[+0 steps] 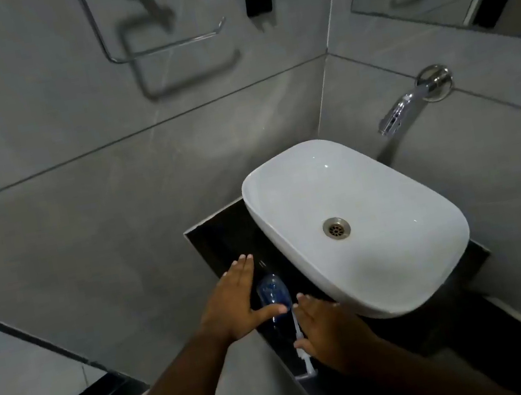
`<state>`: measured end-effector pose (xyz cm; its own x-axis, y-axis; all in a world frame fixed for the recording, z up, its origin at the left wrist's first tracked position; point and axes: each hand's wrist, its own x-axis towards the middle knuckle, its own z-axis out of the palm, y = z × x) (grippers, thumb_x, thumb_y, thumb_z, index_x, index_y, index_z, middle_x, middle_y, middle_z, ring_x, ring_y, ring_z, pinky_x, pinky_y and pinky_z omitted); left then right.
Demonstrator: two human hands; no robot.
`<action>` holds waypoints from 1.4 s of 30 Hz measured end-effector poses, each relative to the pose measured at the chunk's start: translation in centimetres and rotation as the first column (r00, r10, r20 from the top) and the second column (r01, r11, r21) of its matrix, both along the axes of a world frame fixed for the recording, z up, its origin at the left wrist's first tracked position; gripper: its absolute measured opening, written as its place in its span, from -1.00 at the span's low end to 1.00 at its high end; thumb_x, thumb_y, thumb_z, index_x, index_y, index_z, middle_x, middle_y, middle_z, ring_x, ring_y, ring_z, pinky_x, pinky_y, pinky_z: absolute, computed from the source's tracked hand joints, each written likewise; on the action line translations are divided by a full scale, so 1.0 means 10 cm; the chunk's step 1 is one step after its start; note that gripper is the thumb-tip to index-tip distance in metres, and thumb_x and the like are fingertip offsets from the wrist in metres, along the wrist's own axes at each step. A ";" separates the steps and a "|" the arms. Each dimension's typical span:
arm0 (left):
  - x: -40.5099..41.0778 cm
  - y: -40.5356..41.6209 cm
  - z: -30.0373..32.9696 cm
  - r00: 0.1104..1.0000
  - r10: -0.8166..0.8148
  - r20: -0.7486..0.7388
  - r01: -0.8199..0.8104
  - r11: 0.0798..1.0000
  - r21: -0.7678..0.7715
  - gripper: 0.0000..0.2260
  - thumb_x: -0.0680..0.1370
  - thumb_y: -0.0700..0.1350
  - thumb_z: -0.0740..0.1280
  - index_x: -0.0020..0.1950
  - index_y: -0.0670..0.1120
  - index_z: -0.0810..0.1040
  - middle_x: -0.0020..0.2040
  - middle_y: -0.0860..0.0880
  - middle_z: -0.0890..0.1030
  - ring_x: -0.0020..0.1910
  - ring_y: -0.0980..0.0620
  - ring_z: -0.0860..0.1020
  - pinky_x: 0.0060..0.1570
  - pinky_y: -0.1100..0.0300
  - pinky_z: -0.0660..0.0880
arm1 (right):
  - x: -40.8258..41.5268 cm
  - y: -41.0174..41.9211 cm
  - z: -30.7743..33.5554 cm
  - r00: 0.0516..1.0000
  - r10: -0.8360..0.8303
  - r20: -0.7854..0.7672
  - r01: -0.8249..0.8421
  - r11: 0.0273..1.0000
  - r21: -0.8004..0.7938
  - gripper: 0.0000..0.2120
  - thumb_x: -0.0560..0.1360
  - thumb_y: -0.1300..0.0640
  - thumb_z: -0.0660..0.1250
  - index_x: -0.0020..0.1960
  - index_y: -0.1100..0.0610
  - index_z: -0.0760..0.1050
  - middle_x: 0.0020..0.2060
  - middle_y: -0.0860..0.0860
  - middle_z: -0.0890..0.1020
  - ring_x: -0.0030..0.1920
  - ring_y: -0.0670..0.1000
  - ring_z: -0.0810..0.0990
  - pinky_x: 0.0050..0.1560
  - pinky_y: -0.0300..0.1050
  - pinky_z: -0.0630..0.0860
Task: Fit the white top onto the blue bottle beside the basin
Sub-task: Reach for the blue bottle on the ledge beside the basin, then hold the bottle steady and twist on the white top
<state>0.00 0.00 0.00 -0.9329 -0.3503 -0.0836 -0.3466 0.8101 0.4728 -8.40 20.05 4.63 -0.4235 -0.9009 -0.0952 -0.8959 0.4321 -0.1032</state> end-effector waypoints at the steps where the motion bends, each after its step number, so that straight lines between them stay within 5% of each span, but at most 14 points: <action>1: -0.01 0.01 0.00 1.000 -0.023 -0.017 0.023 1.000 -0.005 0.07 0.36 0.53 0.21 0.59 -0.10 -0.12 0.61 -0.10 -0.05 0.57 -0.02 -0.08 0.47 0.11 -0.12 | 0.02 -0.01 -0.08 0.988 -0.084 0.129 0.081 0.996 0.034 -0.36 0.36 -0.24 0.40 0.26 0.18 0.48 0.24 0.16 0.56 0.17 0.11 0.59 0.12 -0.07 0.56; 3: -0.04 0.03 -0.02 0.999 -0.039 -0.019 0.039 0.999 -0.028 0.05 0.36 0.54 0.16 0.59 -0.10 -0.10 0.60 -0.11 -0.02 0.57 -0.04 -0.07 0.49 0.08 -0.10 | 0.07 -0.01 -0.20 0.944 -0.193 0.269 0.158 0.977 0.144 -0.50 0.49 -0.15 0.27 0.26 0.17 0.39 0.24 0.16 0.50 0.18 0.17 0.53 0.14 -0.02 0.48; 11: -0.08 0.08 -0.18 0.999 -0.043 -0.023 0.043 0.999 -0.011 -0.03 0.39 0.55 0.04 0.59 -0.05 -0.06 0.61 -0.11 0.00 0.57 -0.07 -0.05 0.49 0.01 -0.06 | 0.26 -0.15 -0.49 0.887 -0.358 0.292 0.286 0.921 0.264 -0.59 0.47 -0.15 0.30 0.09 0.18 0.51 0.05 0.13 0.60 0.02 0.11 0.60 0.00 -0.05 0.52; 15: -0.10 0.07 -0.21 0.999 -0.024 -0.023 0.025 1.000 0.001 -0.07 0.40 0.55 0.06 0.59 0.02 0.00 0.61 -0.10 0.02 0.57 -0.10 -0.02 0.48 -0.03 -0.02 | 0.26 -0.16 -0.53 0.839 -0.445 0.315 0.387 0.893 0.231 -0.61 0.50 -0.03 0.29 0.27 0.12 0.40 0.10 0.12 0.61 0.09 0.13 0.60 0.10 -0.02 0.55; 19: -0.10 0.04 -0.22 0.999 -0.033 -0.016 0.033 0.999 0.017 -0.09 0.41 0.53 0.09 0.59 0.02 0.01 0.61 -0.11 0.01 0.57 -0.11 -0.03 0.48 -0.05 -0.02 | 0.21 -0.17 -0.45 0.822 -0.473 0.317 0.443 0.881 0.167 -0.74 0.48 0.01 0.27 0.11 0.11 0.50 0.03 0.08 0.65 0.03 0.10 0.63 0.02 -0.10 0.55; 22: -0.11 -0.04 -0.21 0.999 -0.048 -0.026 0.047 0.999 -0.014 -0.13 0.46 0.45 0.18 0.59 -0.01 0.01 0.61 -0.12 0.01 0.57 -0.10 -0.05 0.47 -0.02 -0.05 | 0.16 -0.20 -0.27 0.846 -0.446 0.292 0.450 0.891 0.055 -0.75 0.48 0.05 0.31 0.11 0.10 0.41 0.02 0.07 0.63 0.01 0.08 0.63 -0.04 -0.12 0.55; 26: -0.16 -0.11 -0.20 0.998 -0.052 -0.019 0.051 0.998 -0.030 -0.11 0.46 0.46 0.18 0.59 -0.02 -0.04 0.61 -0.11 -0.03 0.57 -0.08 -0.09 0.47 -0.01 -0.08 | -0.07 -0.27 0.21 0.855 -0.409 0.318 0.466 0.876 -0.127 -0.75 0.42 0.10 0.40 -0.02 0.06 0.35 -0.11 0.04 0.63 -0.25 -0.05 0.55 -0.26 -0.27 0.43; 32: -0.24 -0.23 -0.18 0.994 -0.102 -0.028 0.099 0.991 -0.093 0.06 0.36 0.57 0.09 0.58 -0.10 -0.16 0.60 -0.12 -0.12 0.56 -0.05 -0.13 0.48 0.05 -0.14 | -0.49 -0.35 0.95 0.914 -0.256 0.314 0.337 0.910 -0.241 -0.78 0.42 0.04 0.35 0.04 0.05 0.49 -0.12 0.03 0.59 -0.17 0.03 0.56 -0.23 -0.19 0.47; 36: -0.39 -0.37 -0.06 0.974 -0.227 -0.011 0.217 0.946 -0.241 0.09 0.36 0.58 0.10 0.58 -0.15 -0.16 0.58 -0.15 -0.16 0.55 -0.07 -0.17 0.49 0.02 -0.18 | -0.57 -0.43 1.13 0.953 -0.126 0.274 0.193 0.954 -0.231 -0.77 0.42 0.03 0.38 0.05 0.05 0.52 -0.23 -0.09 0.52 -0.26 -0.10 0.47 -0.30 -0.43 0.25; 42: -0.39 -0.41 -0.09 0.963 -0.257 0.078 0.269 0.920 -0.286 0.01 0.43 0.54 0.06 0.58 -0.12 -0.17 0.59 -0.15 -0.16 0.56 -0.10 -0.18 0.52 -0.04 -0.17 | -0.54 -0.60 1.09 0.950 -0.045 0.309 0.081 0.991 -0.105 -0.73 0.42 -0.01 0.38 0.10 0.00 0.50 -0.09 0.00 0.63 -0.18 -0.07 0.52 -0.19 -0.24 0.41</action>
<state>-3.90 -4.10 -0.91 -0.9929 -0.1069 -0.0522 -0.1150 0.9745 0.1925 -13.84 14.03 15.52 -0.4466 -0.8857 -0.1266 -0.7848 0.4557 -0.4200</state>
